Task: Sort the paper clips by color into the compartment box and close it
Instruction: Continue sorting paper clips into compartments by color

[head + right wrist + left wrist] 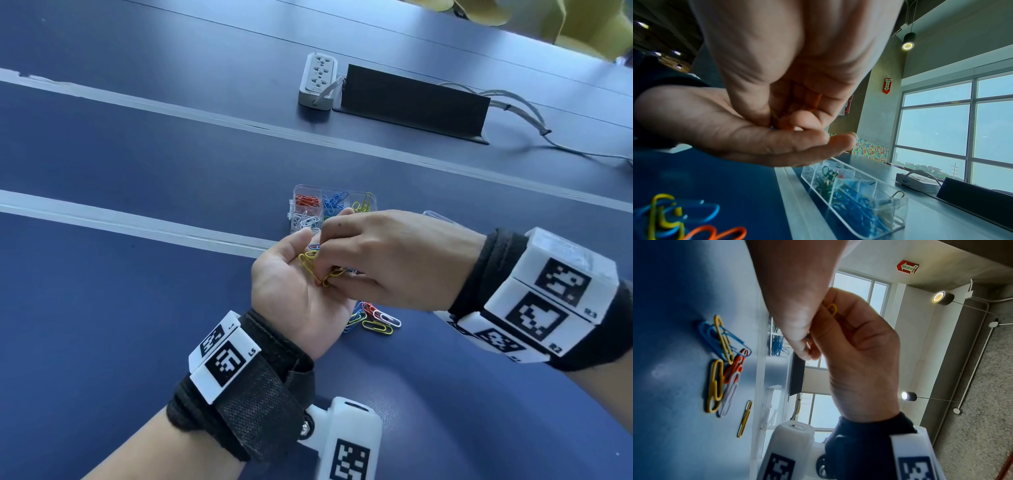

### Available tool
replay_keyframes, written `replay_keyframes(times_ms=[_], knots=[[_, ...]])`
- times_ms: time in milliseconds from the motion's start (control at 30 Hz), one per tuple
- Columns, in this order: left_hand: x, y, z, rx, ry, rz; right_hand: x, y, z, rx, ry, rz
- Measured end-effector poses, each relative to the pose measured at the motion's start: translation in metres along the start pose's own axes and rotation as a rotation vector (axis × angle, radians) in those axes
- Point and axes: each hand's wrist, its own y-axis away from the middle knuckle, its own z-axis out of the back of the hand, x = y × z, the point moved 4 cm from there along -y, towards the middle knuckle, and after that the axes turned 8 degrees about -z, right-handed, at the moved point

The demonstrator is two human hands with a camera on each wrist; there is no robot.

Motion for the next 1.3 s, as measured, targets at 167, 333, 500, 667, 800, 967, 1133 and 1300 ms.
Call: replay_keyframes(times_ms=[167, 333, 500, 667, 800, 967, 1133, 1300], knots=[[0.001, -0.001, -0.002, -0.023, 0.058, -0.028, -0.002, -0.003, 0.005, 0.005, 0.009, 0.036], [0.0, -0.002, 0.001, -0.008, 0.052, -0.017, -0.003, -0.004, 0.003, -0.002, 0.002, 0.039], [0.0, -0.002, 0.0, -0.042, 0.056, -0.031, -0.003, -0.005, 0.004, -0.067, -0.022, 0.037], [0.0, -0.002, 0.002, -0.108, 0.072, -0.037, -0.007, -0.008, 0.012, -0.187, -0.212, -0.046], [0.001, -0.002, 0.0, -0.097, 0.084, -0.046, -0.011, -0.009, 0.014, -0.265, -0.335, -0.134], [0.001, -0.005, -0.002, -0.027, 0.131, -0.068, -0.02, -0.009, 0.015, -0.275, -0.611, -0.298], [0.001, -0.006, -0.001, 0.019, 0.147, -0.086, -0.021, -0.012, 0.013, -0.191, -0.694, -0.366], [0.001, -0.007, -0.002, 0.01, 0.14, -0.081, -0.019, -0.014, 0.014, -0.188, -0.655, -0.388]])
